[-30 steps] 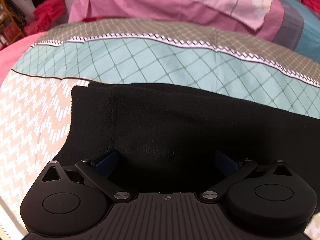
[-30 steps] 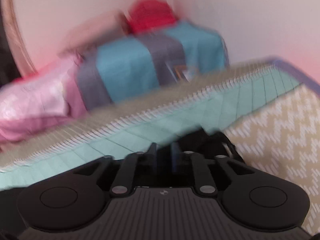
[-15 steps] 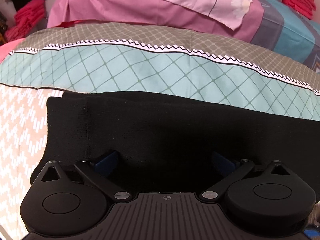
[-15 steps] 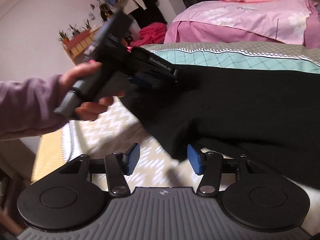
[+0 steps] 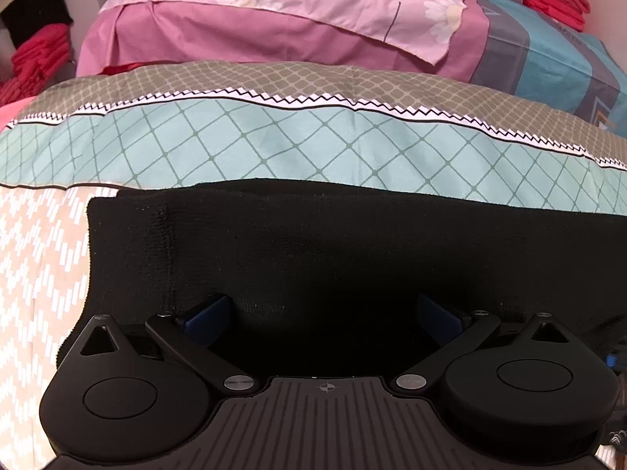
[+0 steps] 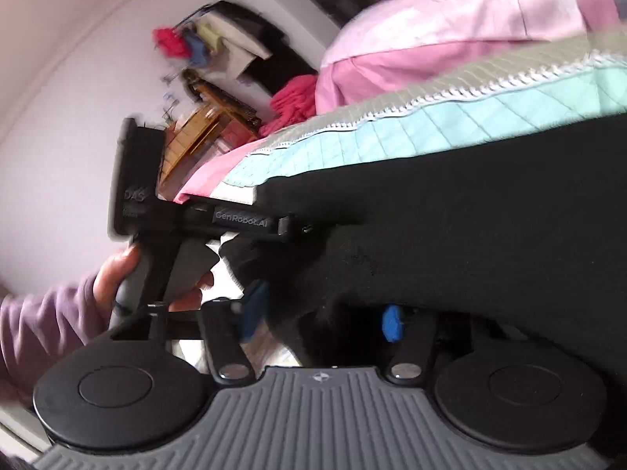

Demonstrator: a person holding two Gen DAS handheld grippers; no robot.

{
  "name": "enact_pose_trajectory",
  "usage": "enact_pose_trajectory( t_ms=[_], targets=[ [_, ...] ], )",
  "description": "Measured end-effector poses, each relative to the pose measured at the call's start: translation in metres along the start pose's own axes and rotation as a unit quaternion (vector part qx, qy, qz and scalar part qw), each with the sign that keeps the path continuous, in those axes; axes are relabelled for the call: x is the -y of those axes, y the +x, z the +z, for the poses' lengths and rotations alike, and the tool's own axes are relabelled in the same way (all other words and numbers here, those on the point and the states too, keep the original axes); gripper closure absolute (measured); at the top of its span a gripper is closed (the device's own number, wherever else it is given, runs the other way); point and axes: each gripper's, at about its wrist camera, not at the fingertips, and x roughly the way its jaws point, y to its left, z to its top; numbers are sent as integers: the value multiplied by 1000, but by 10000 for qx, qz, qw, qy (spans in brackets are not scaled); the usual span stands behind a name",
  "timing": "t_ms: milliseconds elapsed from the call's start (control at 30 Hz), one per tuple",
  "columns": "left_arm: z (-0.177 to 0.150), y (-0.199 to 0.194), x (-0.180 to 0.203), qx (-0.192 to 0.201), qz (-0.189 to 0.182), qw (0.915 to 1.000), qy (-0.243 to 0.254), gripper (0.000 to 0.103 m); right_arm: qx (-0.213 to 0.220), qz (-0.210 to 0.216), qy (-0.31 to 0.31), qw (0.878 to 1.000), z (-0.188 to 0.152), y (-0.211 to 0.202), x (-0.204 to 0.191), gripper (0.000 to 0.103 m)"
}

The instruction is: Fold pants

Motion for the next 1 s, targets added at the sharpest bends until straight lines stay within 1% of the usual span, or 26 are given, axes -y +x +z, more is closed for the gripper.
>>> enact_pose_trajectory(
  t_ms=[33, 67, 100, 133, 167, 200, 233, 267, 300, 333, 367, 400, 433, 467, 500, 533, 600, 667, 733, 767, 833, 867, 900, 933, 967, 1000],
  targets=[
    [-1, 0, 1, 9, 8, 10000, 1, 0, -247, 274, -50, 9993, -3, 7, -4, 38],
    [-1, 0, 1, 16, 15, 10000, 8, 0, -749, 670, -173, 9948, -9, 16, -11, 28],
    [-1, 0, 1, 21, 15, 10000, 12, 0, -948, 749, -574, 9910, -14, 18, -22, 24],
    [-2, 0, 1, 26, 16, 10000, 18, 0, -884, 630, -1064, 9884, -16, 16, -31, 25],
    [-2, 0, 1, 27, 20, 10000, 25, 0, -835, 480, -1215, 9879, -12, 15, -31, 28],
    [-2, 0, 2, 29, 28, 10000, 23, 0, -703, 350, -945, 9924, -2, 15, -21, 30],
    [-2, -1, 2, 34, 43, 10000, 10, 0, -397, 166, -397, 9983, 7, 11, -4, 32],
    [-2, 0, 3, 43, 68, 10000, 1, 0, -74, 32, 127, 9999, 12, 6, 9, 46],
    [-2, 0, 4, 55, 97, 9999, -6, 0, 68, 6, 542, 9985, 13, 3, 18, 45],
    [-2, 0, 5, 63, 122, 9999, -8, 0, -28, 125, 580, 9982, 12, 2, 17, 41],
    [-3, 0, 5, 65, 142, 9999, -10, 0, -394, 266, 152, 9988, 8, 3, 6, 32],
    [-2, 0, 6, 61, 150, 9999, -7, 0, -817, 293, -349, 9956, 3, 3, -6, 30],
    [-2, 0, 6, 56, 150, 9999, -5, 0, -1013, 133, -890, 9908, -4, -4, -20, 30],
    [-2, 0, 5, 54, 140, 9999, -5, 0, -1094, -39, -1149, 9873, -7, -13, -26, 30],
    [-2, 0, 5, 59, 132, 9999, -5, 0, -1099, -115, -1123, 9875, -6, -26, -26, 29],
    [-2, 0, 4, 73, 130, 9999, -2, 0, -1038, -127, -907, 9904, -3, -37, -22, 29],
    [-4, 0, 5, 110, 147, 9998, -7, 0, -603, -231, -542, 9964, -1, -71, -17, 24],
    [-4, 0, 6, 139, 161, 9998, -34, 0, 60, -241, -375, 9990, 0, -101, -10, 18],
    [-5, 0, 6, 170, 180, 9997, -47, 0, 729, -306, 89, 9968, 2, -118, 11, 18],
    [-6, 0, 6, 184, 187, 9996, -47, 0, 947, -415, 303, 9942, 3, -123, 24, 19],
    [-7, -1, 7, 202, 197, 9996, -55, 0, 1232, -728, 705, 9872, 1, -134, 50, 36],
    [-7, -1, 7, 203, 204, 9996, -56, 0, 1351, -829, 919, 9831, 3, -143, 65, 71],
    [-7, -1, 7, 199, 208, 9996, -59, 0, 1453, -940, 1173, 9779, 5, -156, 80, 85],
    [-7, -1, 7, 195, 211, 9996, -65, 0, 1636, -1119, 1362, 9707, 4, -172, 91, 85],
    [-7, -1, 7, 194, 218, 9995, -73, 0, 1951, -1249, 1436, 9621, -2, -187, 100, 85],
    [-6, -1, 8, 192, 233, 9995, -81, 0, 2255, -1326, 1533, 9529, -4, -204, 108, 80]
  ],
)
